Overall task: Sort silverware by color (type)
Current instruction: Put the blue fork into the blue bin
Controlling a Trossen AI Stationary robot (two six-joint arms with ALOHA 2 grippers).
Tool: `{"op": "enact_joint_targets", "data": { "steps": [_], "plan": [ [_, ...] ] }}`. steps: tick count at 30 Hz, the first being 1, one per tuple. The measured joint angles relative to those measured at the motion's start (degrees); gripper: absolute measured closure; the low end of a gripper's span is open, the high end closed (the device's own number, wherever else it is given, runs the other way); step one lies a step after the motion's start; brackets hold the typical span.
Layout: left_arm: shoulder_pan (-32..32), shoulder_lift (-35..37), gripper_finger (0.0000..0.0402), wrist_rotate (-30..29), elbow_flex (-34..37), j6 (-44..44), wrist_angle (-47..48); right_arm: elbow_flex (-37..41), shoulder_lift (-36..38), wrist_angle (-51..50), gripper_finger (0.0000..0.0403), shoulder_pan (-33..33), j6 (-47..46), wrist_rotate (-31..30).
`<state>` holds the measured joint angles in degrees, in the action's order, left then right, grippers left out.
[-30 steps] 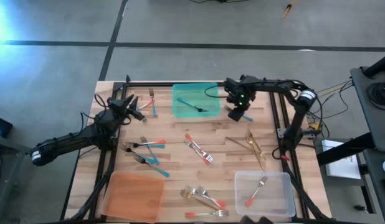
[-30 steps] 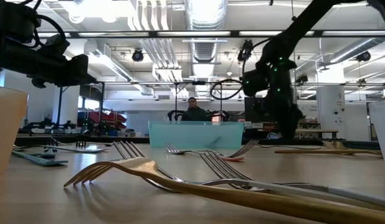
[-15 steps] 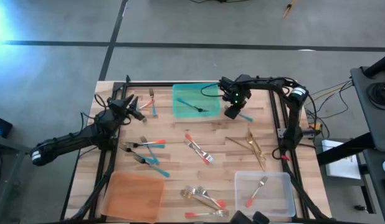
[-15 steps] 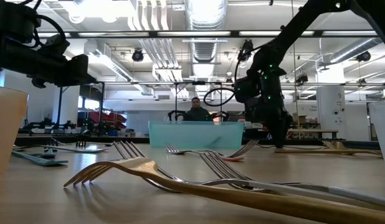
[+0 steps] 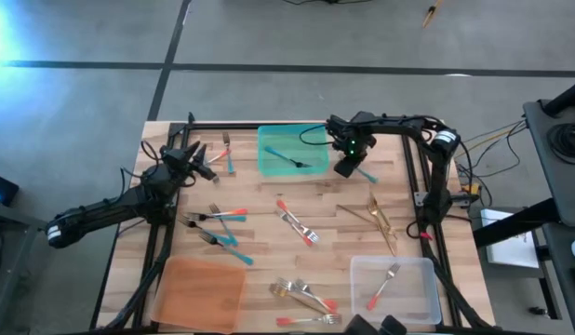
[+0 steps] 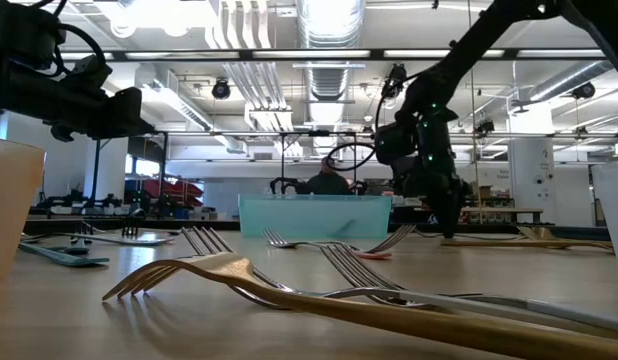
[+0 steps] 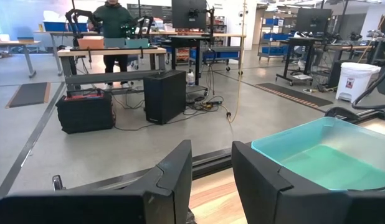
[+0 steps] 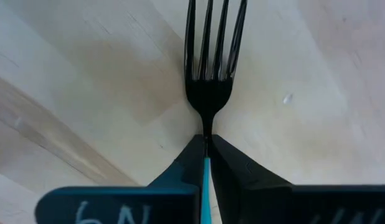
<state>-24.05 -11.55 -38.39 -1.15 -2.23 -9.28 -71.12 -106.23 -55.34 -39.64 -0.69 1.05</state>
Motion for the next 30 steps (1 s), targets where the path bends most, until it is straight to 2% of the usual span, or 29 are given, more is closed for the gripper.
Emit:
{"op": "enact_joint_targets", "data": {
  "steps": [9,15,22,30],
  "plan": [
    [0.0,0.02,0.0304,0.0,0.0,0.01,0.0,-5.88,6.53,-3.67,0.0393,0.02,-2.38,-1.51],
    [0.0,0.0,0.0304,0.0,-0.01,0.01,-0.02,-10.88,11.37,3.7,0.0394,2.29,-1.67,-0.75],
    [0.0,0.0,0.0304,0.0,0.0,0.0,-0.01,-15.82,10.54,18.37,0.0394,7.38,2.91,0.9],
    [0.0,0.0,0.0304,0.0,0.01,0.01,-0.02,-15.81,3.04,27.09,0.0394,9.35,7.98,0.89]
  ]
}}
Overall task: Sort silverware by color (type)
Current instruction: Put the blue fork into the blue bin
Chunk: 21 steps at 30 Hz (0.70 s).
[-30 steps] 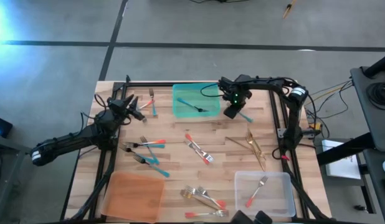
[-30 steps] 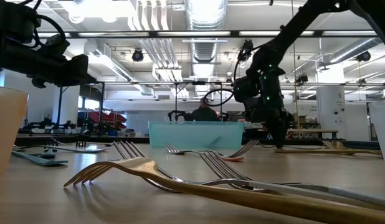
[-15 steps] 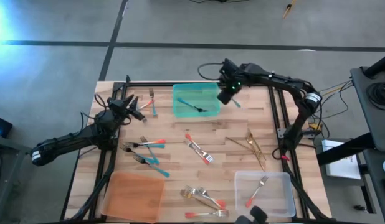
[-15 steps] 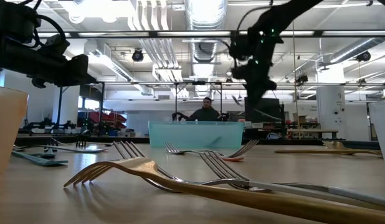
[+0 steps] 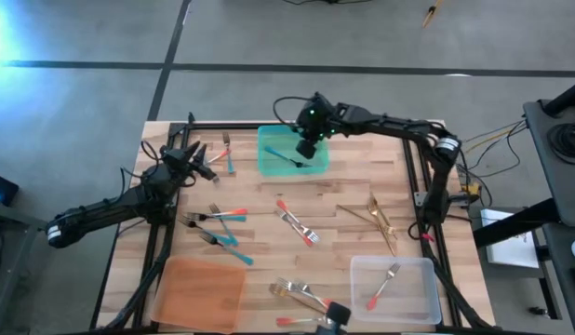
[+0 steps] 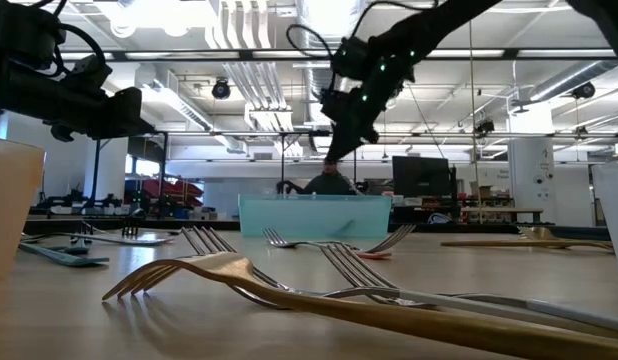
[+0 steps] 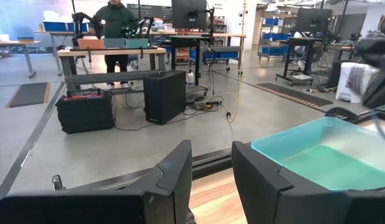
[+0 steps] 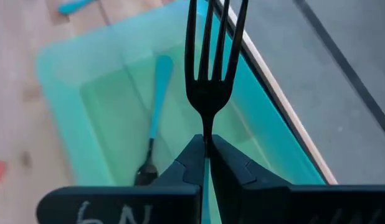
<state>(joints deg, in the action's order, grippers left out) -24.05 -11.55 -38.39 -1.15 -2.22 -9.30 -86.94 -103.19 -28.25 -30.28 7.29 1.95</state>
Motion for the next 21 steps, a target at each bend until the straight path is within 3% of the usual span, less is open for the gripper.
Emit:
{"op": "enact_joint_targets", "data": {
  "steps": [16,21],
  "plan": [
    [0.0,0.0,0.0304,0.0,0.0,-0.01,0.0,-1.28,-9.24,3.2,0.0393,0.04,1.93,1.51],
    [0.0,0.0,0.0304,0.0,-0.02,-0.01,-0.01,-3.14,-10.2,3.08,0.0376,0.04,1.73,1.5]
  ]
}}
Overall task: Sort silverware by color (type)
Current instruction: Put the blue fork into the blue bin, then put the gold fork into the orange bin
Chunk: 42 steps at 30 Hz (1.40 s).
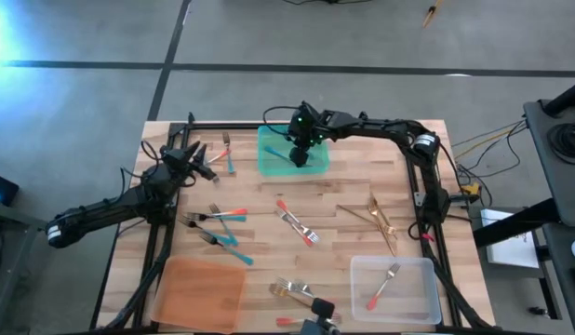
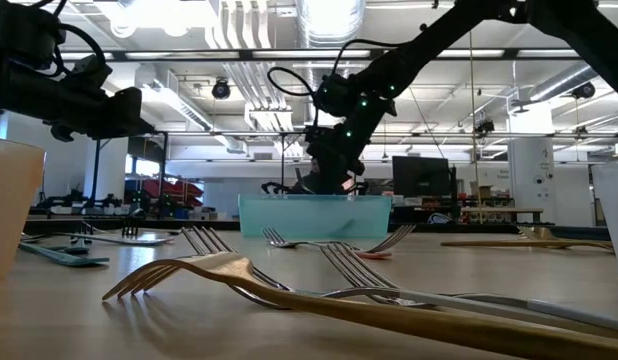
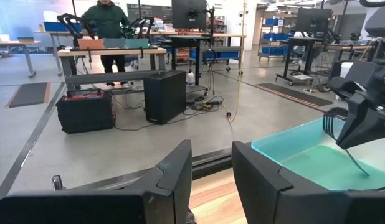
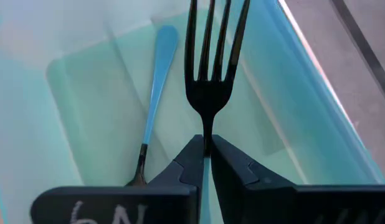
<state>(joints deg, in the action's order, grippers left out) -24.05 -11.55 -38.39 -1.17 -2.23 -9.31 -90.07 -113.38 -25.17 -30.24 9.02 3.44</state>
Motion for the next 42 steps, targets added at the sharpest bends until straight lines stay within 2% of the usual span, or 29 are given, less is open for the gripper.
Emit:
{"op": "enact_joint_targets", "data": {
  "steps": [9,11,18,23,31,35,42],
  "plan": [
    [0.0,0.0,0.0304,0.0,0.01,-0.01,0.0,-1.93,0.23,-3.17,0.0359,0.0,0.0,-0.01],
    [0.0,0.0,0.0304,0.0,0.0,-0.01,0.01,-3.71,0.4,-9.01,0.0359,0.0,-0.62,-0.02],
    [0.0,0.0,0.0304,0.0,0.02,0.0,-0.01,-10.04,0.84,-39.84,0.0359,0.9,-5.98,0.03],
    [0.0,0.0,0.0304,0.0,0.02,-0.01,0.01,-9.34,3.18,-51.74,0.0358,4.44,-9.85,0.02],
    [0.0,0.0,0.0304,0.0,0.01,-0.01,0.0,1.8,13.7,-51.58,0.0357,10.34,-19.7,-0.45],
    [-0.01,0.0,0.0304,0.0,0.02,0.01,0.05,11.21,19.62,-45.78,0.0358,12.11,-25.48,-0.41],
    [0.0,0.0,0.0304,0.0,0.0,0.0,0.03,24.95,27.13,-38.75,0.0358,12.81,-31.61,8.2]
  ]
}}
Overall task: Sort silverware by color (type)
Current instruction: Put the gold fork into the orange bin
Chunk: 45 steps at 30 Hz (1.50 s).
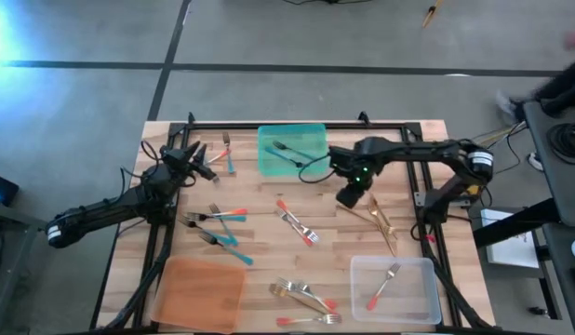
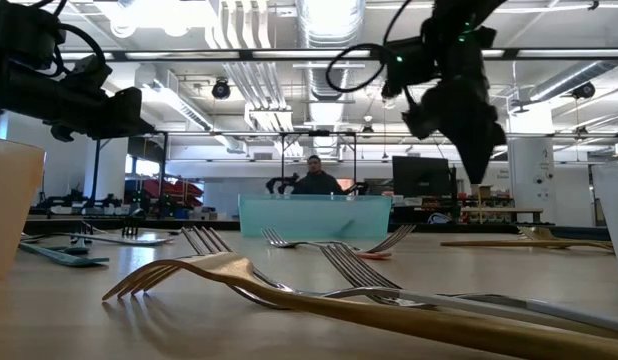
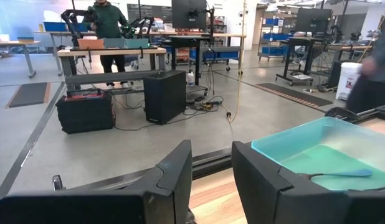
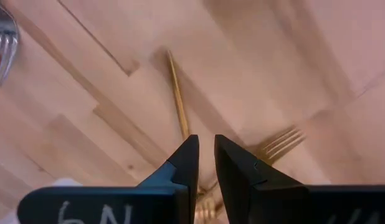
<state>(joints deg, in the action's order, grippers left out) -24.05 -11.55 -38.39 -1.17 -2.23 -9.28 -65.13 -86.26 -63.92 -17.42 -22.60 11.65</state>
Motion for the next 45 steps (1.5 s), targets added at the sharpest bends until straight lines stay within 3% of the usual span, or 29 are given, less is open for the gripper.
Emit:
{"op": "enact_joint_targets", "data": {
  "steps": [10,16,21,35,45],
  "plan": [
    [0.0,0.0,0.0304,0.0,0.01,-0.01,-0.02,9.05,2.02,0.75,0.0358,1.62,0.49,5.29],
    [0.0,0.0,0.0304,0.0,0.0,-0.01,-0.02,9.99,1.47,2.53,0.0358,3.08,2.62,-0.74],
    [0.0,0.0,0.0304,0.0,0.01,0.0,-0.02,10.08,1.44,1.99,0.0354,3.21,3.13,-0.61],
    [0.0,0.0,0.0304,0.0,0.02,-0.01,-0.02,12.11,1.44,0.45,0.0232,5.61,3.54,0.37],
    [0.0,0.0,0.0304,0.0,0.01,0.0,-0.02,12.11,1.41,5.92,0.0256,10.32,2.05,0.34]
  ]
}}
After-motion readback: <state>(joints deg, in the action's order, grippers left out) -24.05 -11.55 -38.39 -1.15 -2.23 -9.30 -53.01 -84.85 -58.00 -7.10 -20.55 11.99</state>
